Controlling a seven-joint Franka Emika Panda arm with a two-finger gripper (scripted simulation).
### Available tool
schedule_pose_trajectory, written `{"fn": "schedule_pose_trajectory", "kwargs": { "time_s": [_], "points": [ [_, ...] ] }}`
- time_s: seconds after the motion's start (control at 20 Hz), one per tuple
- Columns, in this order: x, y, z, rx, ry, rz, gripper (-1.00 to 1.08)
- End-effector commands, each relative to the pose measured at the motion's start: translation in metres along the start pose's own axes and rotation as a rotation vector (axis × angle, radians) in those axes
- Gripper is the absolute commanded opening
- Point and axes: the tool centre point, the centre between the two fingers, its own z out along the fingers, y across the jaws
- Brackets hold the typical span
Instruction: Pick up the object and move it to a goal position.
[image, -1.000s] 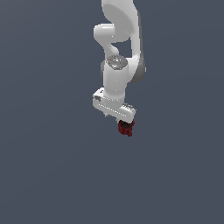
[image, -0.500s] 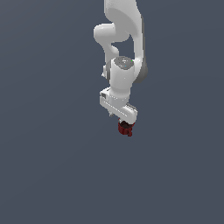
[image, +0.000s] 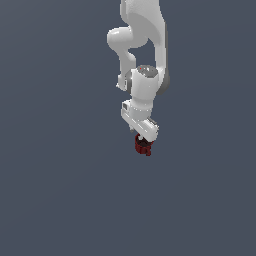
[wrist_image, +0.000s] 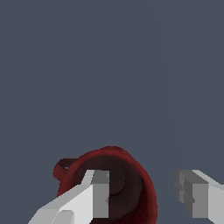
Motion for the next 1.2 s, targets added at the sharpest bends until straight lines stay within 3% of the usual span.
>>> {"fn": "schedule_pose_trajectory", "kwargs": {
  "time_s": [0.0,1.15],
  "points": [
    [-0.006,0.0,0.001,0.01,0.011,0.053,0.28],
    [-0.054,0.007,0.004,0.128,0.067,0.512,0.28]
  ]
}}
